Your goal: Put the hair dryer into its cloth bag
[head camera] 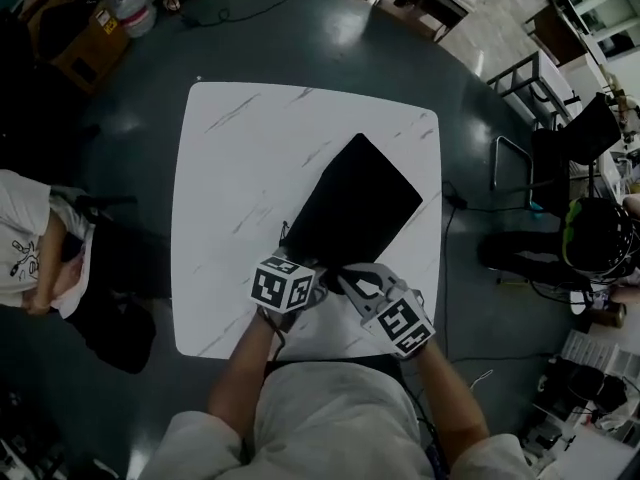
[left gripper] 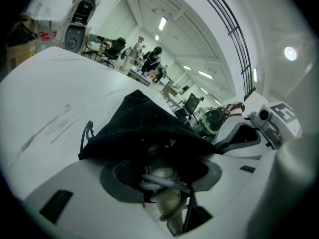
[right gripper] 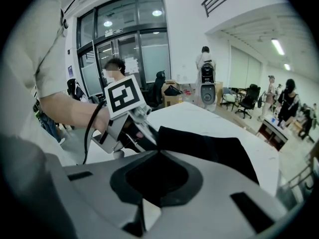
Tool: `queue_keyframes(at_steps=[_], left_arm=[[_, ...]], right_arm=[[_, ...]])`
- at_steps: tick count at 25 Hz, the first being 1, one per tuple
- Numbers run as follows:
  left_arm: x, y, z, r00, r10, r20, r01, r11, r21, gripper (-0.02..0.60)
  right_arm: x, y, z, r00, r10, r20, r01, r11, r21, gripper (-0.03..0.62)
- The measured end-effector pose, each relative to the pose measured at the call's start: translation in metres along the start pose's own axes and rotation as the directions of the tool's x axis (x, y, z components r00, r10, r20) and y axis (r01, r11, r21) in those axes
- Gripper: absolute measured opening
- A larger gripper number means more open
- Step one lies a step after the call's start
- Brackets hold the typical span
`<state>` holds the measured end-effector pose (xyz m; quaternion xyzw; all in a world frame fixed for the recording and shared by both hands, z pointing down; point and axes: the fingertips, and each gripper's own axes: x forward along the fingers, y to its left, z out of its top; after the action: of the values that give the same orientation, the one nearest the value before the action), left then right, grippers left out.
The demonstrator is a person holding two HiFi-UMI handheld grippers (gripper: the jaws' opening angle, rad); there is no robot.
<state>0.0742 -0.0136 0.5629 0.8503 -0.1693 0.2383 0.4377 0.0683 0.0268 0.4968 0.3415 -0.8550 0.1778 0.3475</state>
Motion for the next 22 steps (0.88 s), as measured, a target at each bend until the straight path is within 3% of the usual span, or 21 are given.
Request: queue_keyframes(at_steps=[4,6,10,11,13,17,22], left_arm=[[0.006,0.000,0.011,0.998,-0.020,0.058,0.022,0.999,-0.033,0.207],[0.006,0.002,0.018,0.994,-0.030,0.101,0.035,0.998,-0.049,0.162],[0.012,0.009,0.028,0.990,0.001,0.141,0.001,1.000,-0.014,0.104],[0.011,0.010,0.032,0.986,0.010,0.165,-0.009,1.000,-0.007,0.005],[0.009,0.006,0.042,0.981,0.016,0.193,-0.023,0.999,0.035,0.005],[0.007,-0.004,0.036,0.989,0.050,0.141,-0.073,0.985,0.159,0.005],[-0.012,-0.011,-0.001,0.998,0.049,0.047,-0.058,0.978,0.200,0.005]], right_arm=[[-0.002,-0.003,-0.002,1.000,-0.003,0.016,0.003,1.000,0.018,0.023],[-0.003,-0.005,-0.001,1.000,-0.009,0.027,0.008,1.000,0.028,0.023],[-0.003,-0.013,-0.006,0.999,-0.026,0.032,0.024,0.999,0.047,0.023],[-0.003,-0.014,-0.007,0.999,-0.030,0.029,0.029,0.998,0.047,0.023],[-0.003,-0.015,-0.008,0.999,-0.038,0.026,0.036,0.998,0.045,0.023],[-0.003,-0.017,-0.011,0.999,-0.049,0.022,0.048,0.998,0.050,0.023],[-0.001,-0.015,-0.015,0.998,-0.061,0.024,0.059,0.996,0.060,0.023]])
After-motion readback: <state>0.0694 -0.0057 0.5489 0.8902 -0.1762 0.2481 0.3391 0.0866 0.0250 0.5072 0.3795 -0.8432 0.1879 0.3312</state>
